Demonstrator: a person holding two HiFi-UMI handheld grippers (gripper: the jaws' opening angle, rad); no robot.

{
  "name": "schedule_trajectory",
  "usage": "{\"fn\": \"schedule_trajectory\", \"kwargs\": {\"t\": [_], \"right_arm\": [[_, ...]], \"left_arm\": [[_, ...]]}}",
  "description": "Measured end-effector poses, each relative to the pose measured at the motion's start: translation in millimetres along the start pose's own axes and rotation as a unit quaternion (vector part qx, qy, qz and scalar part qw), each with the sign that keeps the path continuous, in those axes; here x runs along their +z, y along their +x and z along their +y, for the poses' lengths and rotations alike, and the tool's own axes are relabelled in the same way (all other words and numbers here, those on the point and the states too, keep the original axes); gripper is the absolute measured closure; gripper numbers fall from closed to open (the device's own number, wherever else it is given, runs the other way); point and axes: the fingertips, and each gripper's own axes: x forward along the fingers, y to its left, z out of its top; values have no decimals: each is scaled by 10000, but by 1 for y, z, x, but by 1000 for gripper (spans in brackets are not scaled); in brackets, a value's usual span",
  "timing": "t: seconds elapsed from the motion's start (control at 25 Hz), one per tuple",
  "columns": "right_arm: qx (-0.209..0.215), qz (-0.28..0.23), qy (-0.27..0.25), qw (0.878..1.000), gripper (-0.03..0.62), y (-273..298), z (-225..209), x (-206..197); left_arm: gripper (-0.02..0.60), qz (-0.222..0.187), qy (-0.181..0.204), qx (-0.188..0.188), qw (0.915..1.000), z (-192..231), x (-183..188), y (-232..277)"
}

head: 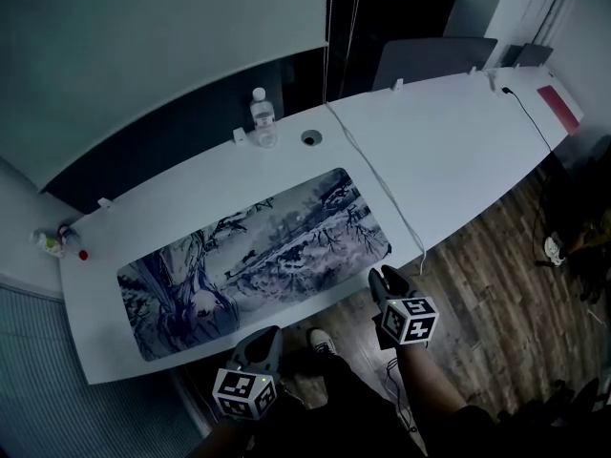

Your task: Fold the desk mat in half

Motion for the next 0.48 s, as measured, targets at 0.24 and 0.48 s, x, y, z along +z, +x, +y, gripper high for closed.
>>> {"fn": "schedule_trajectory", "kwargs": {"t": [0.24,0.48], "right_arm": [[-154,283,75,9995,433,22,-35,-8],[-334,613,-32,9976,370,44,-63,-17]], "left_arm": [[575,107,-110,42,9999,-6,-3,17],[575,156,-231,139,9995,-8,-6,25]]}}
